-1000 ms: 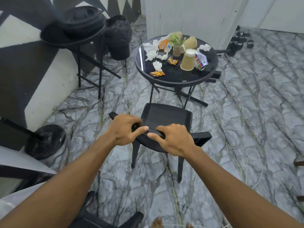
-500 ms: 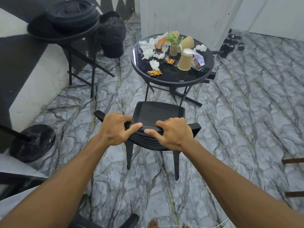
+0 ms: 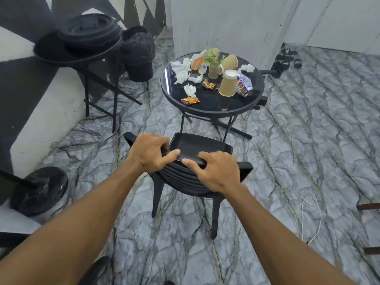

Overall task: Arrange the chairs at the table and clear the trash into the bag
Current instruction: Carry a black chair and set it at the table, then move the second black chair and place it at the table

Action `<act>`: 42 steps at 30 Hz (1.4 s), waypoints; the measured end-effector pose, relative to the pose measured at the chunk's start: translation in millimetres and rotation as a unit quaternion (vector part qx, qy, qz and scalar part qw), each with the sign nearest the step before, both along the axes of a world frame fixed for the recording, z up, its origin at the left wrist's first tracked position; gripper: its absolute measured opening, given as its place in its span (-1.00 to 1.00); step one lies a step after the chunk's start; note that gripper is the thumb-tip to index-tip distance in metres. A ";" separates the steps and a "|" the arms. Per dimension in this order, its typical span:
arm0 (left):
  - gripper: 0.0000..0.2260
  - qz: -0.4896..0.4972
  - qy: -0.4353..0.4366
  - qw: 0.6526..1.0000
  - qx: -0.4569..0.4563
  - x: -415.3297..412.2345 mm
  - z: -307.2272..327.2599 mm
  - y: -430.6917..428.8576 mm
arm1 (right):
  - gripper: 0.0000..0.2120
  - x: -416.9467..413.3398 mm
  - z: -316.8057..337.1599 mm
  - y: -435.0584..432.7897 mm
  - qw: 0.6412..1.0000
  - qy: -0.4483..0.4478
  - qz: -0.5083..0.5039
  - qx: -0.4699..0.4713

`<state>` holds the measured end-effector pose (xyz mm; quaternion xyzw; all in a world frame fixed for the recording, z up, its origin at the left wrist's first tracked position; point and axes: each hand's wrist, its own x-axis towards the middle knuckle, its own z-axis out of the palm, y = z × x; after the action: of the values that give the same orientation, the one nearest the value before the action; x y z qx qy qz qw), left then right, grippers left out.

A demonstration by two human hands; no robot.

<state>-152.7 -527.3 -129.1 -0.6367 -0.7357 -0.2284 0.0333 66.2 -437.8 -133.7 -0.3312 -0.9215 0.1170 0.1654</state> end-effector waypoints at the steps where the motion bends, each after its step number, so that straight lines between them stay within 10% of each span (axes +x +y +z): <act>1: -0.52 0.000 -0.005 1.000 0.001 -3.0 0.3 -2.0 | -0.30 -3.8 2.2 1.7 1.000 -0.012 0.012 -0.005; 8: -0.56 -0.019 -0.011 0.998 -0.062 15.0 -13.8 -50.6 | -0.28 20.6 -10.6 -29.9 0.990 -0.089 0.077 -0.073; 14: -0.57 0.033 -0.083 0.948 -0.305 47.8 22.1 -22.3 | -0.43 50.9 12.2 -19.5 0.958 -0.131 0.096 -0.237; 26: -0.74 -0.071 -0.075 0.892 -0.441 253.6 18.1 168.5 | -0.57 241.8 21.1 139.0 0.924 -0.226 -0.110 -0.289; 42: -0.65 -0.041 -0.121 0.884 -0.449 363.4 -11.1 453.5 | -0.64 337.2 22.9 433.8 0.911 -0.224 -0.120 -0.324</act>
<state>210.7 -73.8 -140.2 -0.5806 -0.7312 0.0497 -0.3547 403.5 -4.0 -110.8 -0.4921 -0.7992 0.3112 -0.1493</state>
